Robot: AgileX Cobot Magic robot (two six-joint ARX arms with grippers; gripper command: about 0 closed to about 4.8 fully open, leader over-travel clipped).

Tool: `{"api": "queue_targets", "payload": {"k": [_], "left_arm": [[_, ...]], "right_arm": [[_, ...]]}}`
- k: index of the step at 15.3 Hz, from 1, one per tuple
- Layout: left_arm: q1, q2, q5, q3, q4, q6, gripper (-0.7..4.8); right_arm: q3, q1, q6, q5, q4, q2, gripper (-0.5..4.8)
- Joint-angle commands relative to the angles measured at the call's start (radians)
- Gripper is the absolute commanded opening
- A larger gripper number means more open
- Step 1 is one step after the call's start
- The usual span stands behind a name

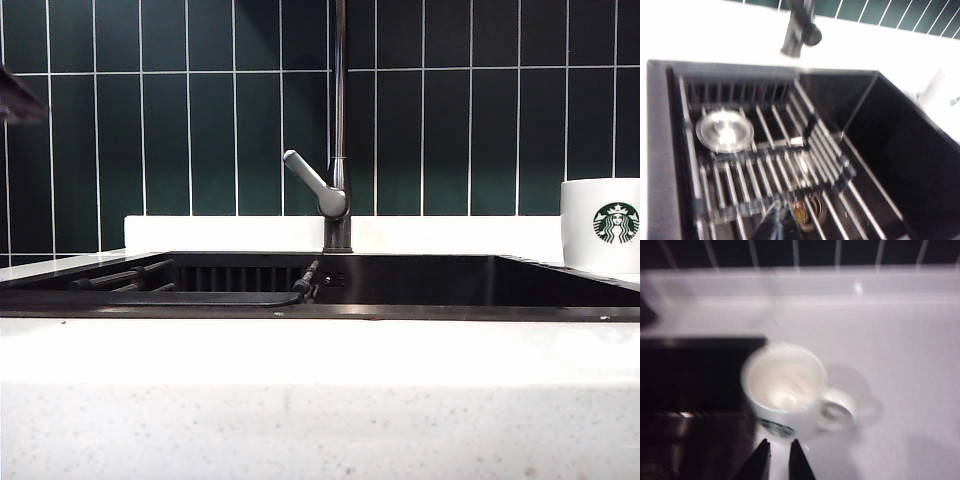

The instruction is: Pick up the mug next to the sink, go to the faucet to get some water, pour the water into the sink, and finally put the mug back to its place.

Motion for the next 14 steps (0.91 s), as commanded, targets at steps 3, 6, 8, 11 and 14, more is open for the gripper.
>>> {"api": "queue_targets", "payload": {"k": [3,6,8,11,14], "left_arm": [[0.000,-0.225,-0.068,0.003,-0.146,0.000,-0.05],[0.000,-0.369,-0.090,0.002,-0.278,0.040,-0.05],[0.000,-0.455,-0.153,0.002,-0.360,0.062,-0.05],[0.000,-0.465,-0.227,-0.005,-0.365,0.100,-0.05],[0.000,-0.465,-0.270,-0.049,-0.336,0.104,-0.05]], "right_arm": [[-0.083,0.026,0.000,0.045,-0.108,-0.281,0.29],[-0.121,0.038,-0.004,0.047,-0.197,-0.431,0.29],[-0.184,0.038,-0.003,0.050,-0.218,-0.600,0.20],[-0.235,0.039,-0.003,0.044,-0.223,-0.723,0.22],[-0.277,0.041,-0.003,0.001,-0.212,-0.746,0.21]]}}
